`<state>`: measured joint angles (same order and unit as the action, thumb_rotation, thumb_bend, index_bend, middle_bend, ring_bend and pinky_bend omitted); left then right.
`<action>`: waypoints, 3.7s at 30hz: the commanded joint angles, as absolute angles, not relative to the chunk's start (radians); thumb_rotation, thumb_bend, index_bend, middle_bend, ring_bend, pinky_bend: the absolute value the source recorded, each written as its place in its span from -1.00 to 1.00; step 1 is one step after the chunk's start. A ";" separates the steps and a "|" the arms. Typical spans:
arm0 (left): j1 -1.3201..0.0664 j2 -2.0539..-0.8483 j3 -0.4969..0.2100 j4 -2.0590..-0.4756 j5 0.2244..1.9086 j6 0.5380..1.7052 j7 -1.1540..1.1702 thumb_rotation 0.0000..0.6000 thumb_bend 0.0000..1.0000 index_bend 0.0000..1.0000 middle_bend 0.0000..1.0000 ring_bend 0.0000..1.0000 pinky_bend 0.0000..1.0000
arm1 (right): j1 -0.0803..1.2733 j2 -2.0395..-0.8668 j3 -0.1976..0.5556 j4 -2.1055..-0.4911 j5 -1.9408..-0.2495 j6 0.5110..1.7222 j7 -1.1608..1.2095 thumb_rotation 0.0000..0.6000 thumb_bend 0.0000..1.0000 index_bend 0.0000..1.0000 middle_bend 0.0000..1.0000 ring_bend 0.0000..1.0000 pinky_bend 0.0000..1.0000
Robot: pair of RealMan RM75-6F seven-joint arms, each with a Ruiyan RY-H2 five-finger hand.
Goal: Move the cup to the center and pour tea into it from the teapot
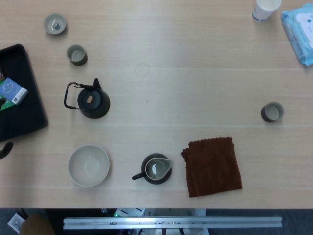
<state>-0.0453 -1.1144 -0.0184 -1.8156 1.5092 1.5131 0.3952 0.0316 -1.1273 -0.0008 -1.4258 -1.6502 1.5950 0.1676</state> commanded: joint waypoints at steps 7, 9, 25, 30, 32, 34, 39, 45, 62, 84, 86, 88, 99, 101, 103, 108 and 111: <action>-0.118 -1.076 -0.041 -1.855 1.502 1.414 0.354 1.00 -0.76 -0.65 -0.45 -0.65 -0.65 | 0.041 -1.122 0.021 -1.449 -1.649 1.611 0.155 1.00 -0.83 -0.30 -0.35 -0.52 -0.36; -0.144 -1.071 -0.048 -1.861 1.490 1.373 0.343 0.99 -0.76 -0.65 -0.45 -0.65 -0.65 | 0.046 -1.114 0.026 -1.465 -1.649 1.610 0.154 1.00 -0.83 -0.30 -0.35 -0.52 -0.36; -0.340 -1.134 -0.121 -1.762 1.292 1.084 0.247 -1.00 -0.81 -0.49 -0.42 -0.65 -0.75 | 0.065 -1.089 0.045 -1.549 -1.632 1.585 0.091 1.00 -0.83 -0.30 -0.35 -0.52 -0.36; -0.374 -1.172 -0.125 -1.708 1.235 1.052 0.283 -1.00 -0.83 -0.47 -0.42 -0.65 -0.83 | 0.066 -1.090 0.044 -1.553 -1.625 1.577 0.083 1.00 -0.83 -0.30 -0.35 -0.52 -0.36; -0.383 -1.191 -0.126 -1.686 1.220 1.053 0.303 -1.00 -0.83 -0.47 -0.42 -0.65 -0.83 | 0.067 -1.090 0.044 -1.554 -1.623 1.574 0.081 1.00 -0.83 -0.31 -0.35 -0.52 -0.36; -0.391 -1.205 -0.125 -1.667 1.203 1.051 0.321 -1.00 -0.83 -0.47 -0.42 -0.65 -0.83 | 0.067 -1.091 0.044 -1.554 -1.622 1.572 0.081 1.00 -0.83 -0.31 -0.35 -0.52 -0.36; -0.412 -1.239 -0.118 -1.627 1.155 1.035 0.366 -1.00 -0.84 -0.47 -0.43 -0.65 -0.83 | 0.066 -1.094 0.042 -1.550 -1.618 1.568 0.083 1.00 -0.83 -0.30 -0.35 -0.52 -0.36; -0.433 -1.282 -0.110 -1.577 1.102 1.014 0.404 -1.00 -0.84 -0.47 -0.43 -0.66 -0.83 | 0.064 -1.096 0.040 -1.543 -1.613 1.565 0.088 1.00 -0.83 -0.31 -0.35 -0.52 -0.36; -0.509 -1.409 -0.104 -1.445 1.041 0.953 0.435 -1.00 -0.84 -0.47 -0.43 -0.66 -0.83 | 0.044 -1.099 0.034 -1.520 -1.593 1.570 0.112 1.00 -0.83 -0.31 -0.35 -0.52 -0.36; -0.551 -1.422 -0.072 -1.533 1.108 0.947 0.403 -1.00 -0.84 -0.46 -0.42 -0.66 -0.83 | 0.022 -1.107 0.034 -1.484 -1.574 1.580 0.145 1.00 -0.83 -0.31 -0.35 -0.52 -0.36; -0.550 -1.423 -0.070 -1.544 1.132 0.962 0.394 -1.00 -0.84 -0.46 -0.42 -0.66 -0.83 | 0.022 -1.109 0.034 -1.480 -1.574 1.579 0.148 1.00 -0.83 -0.30 -0.35 -0.52 -0.36; -0.548 -1.424 -0.065 -1.547 1.150 0.983 0.406 -0.62 -0.84 -0.46 -0.42 -0.66 -0.83 | 0.024 -1.111 0.033 -1.478 -1.576 1.576 0.149 1.00 -0.83 -0.30 -0.35 -0.52 -0.36; -0.532 -1.383 -0.035 -1.583 1.168 1.039 0.487 1.00 -0.84 -0.67 -0.47 -0.67 -0.83 | 0.031 -1.114 0.033 -1.480 -1.591 1.574 0.148 1.00 -0.83 -0.31 -0.35 -0.52 -0.36; -0.530 -1.382 -0.030 -1.582 1.168 1.040 0.489 1.00 -0.84 -0.67 -0.47 -0.67 -0.83 | 0.030 -1.114 0.033 -1.479 -1.592 1.575 0.149 1.00 -0.83 -0.31 -0.35 -0.52 -0.36; -0.529 -1.384 -0.027 -1.580 1.167 1.037 0.488 1.00 -0.84 -0.67 -0.47 -0.67 -0.83 | 0.029 -1.112 0.033 -1.480 -1.592 1.577 0.151 1.00 -0.83 -0.31 -0.35 -0.52 -0.36; -0.531 -1.400 -0.032 -1.562 1.172 1.041 0.478 1.00 -0.84 -0.67 -0.47 -0.67 -0.83 | 0.024 -1.110 0.033 -1.479 -1.590 1.582 0.156 1.00 -0.83 -0.30 -0.35 -0.52 -0.36; -0.538 -1.415 -0.038 -1.538 1.168 1.034 0.476 1.00 -0.84 -0.67 -0.47 -0.67 -0.83 | 0.020 -1.109 0.033 -1.475 -1.586 1.585 0.161 1.00 -0.83 -0.31 -0.35 -0.52 -0.36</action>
